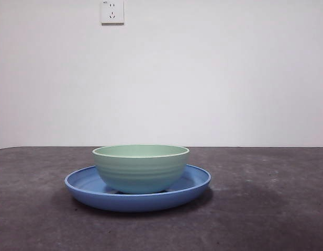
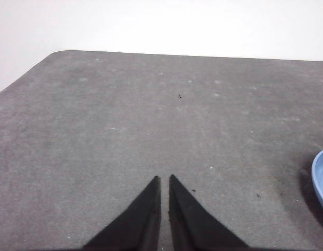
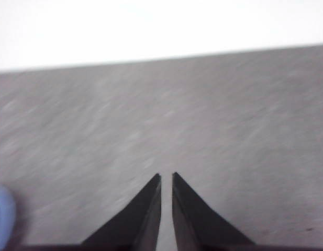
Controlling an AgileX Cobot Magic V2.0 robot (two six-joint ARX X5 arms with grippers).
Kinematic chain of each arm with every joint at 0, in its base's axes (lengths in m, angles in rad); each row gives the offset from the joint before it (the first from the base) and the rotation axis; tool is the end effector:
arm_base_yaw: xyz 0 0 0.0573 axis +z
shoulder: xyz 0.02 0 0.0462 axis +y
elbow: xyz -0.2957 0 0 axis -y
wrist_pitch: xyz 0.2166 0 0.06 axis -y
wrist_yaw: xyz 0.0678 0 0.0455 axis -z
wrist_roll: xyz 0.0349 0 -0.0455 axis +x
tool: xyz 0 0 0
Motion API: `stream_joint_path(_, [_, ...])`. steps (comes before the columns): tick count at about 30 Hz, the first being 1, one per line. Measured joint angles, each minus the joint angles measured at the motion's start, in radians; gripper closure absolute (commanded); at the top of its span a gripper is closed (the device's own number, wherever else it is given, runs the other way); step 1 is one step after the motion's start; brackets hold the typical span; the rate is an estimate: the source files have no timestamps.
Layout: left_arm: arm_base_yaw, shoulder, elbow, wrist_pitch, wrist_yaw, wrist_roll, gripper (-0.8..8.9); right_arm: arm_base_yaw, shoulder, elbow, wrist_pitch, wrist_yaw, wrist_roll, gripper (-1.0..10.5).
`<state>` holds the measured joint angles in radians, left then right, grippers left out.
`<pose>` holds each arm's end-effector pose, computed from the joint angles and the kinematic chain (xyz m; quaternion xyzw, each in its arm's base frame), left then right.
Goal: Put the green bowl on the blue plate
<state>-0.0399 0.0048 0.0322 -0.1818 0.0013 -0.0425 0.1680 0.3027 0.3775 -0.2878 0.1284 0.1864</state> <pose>0.0406 -0.0017 0.1550 -0.0197 0.0775 -0.0189 0.9966 0.0494 0.0038 0.2460 0.0769 0.1065 0.0098 0.9913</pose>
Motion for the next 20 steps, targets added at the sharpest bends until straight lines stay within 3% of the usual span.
stream_joint_path(4, [0.000,0.000,0.000,0.000,0.000,0.000,7.87,-0.061,-0.096,-0.184,0.172,0.007,-0.044,9.1])
stream_joint_path(9, [0.000,0.000,0.000,0.000,0.000,0.000,7.87,-0.093,-0.182,-0.324,0.202,0.006,-0.107,9.1])
stream_joint_path(14, [0.000,0.000,0.000,0.000,0.000,0.000,7.87,-0.125,-0.234,-0.362,0.185,-0.009,-0.135,9.1])
stream_joint_path(20, [0.000,0.000,0.000,0.000,0.000,0.000,7.87,-0.152,-0.276,-0.362,0.174,-0.095,-0.161,9.1])
